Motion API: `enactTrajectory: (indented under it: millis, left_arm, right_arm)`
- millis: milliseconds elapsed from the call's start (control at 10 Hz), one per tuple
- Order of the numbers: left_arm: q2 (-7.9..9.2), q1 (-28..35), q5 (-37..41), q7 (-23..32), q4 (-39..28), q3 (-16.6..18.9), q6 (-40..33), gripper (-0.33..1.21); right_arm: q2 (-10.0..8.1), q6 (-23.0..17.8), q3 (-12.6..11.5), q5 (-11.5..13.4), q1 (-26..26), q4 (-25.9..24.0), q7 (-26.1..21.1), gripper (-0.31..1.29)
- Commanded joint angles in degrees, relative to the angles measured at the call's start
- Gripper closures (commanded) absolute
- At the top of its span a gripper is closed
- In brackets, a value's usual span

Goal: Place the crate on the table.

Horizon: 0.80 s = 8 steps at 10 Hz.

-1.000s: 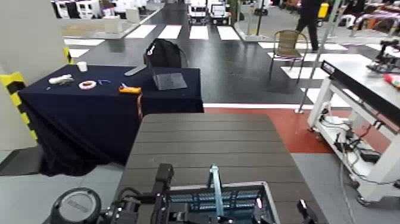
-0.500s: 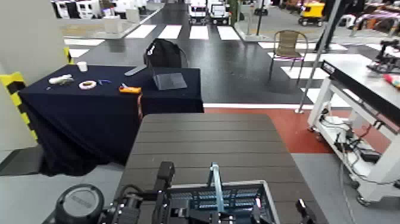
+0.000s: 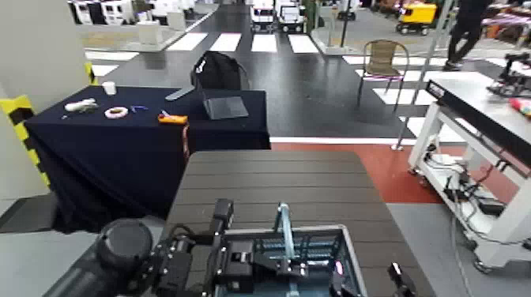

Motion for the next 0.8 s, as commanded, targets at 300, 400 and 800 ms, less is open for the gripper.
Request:
enactTrajectory:
  millis: [300, 400, 800]
  left_arm:
    - [-3.67, -10.8, -15.5, -14.4, 15.2, -6.9, -9.7, 1.19]
    - [-4.64, -12.9, -18.6, -16.7, 17.9, -8.0, -11.8, 1.2]
    - [-9.21, -19.4, -27.7, -25.3, 29.6, -10.2, -17.4, 1.2]
  right_arm:
    - [-0.17, 0.0, 0.7, -0.6, -0.7, 0.5, 0.3, 0.14]
    - [-0.17, 0.0, 0.9, -0.6, -0.9, 0.6, 0.3, 0.13]
    - [-0.25, 0.0, 1.3, -0.8, -1.2, 0.9, 0.4, 0.14]
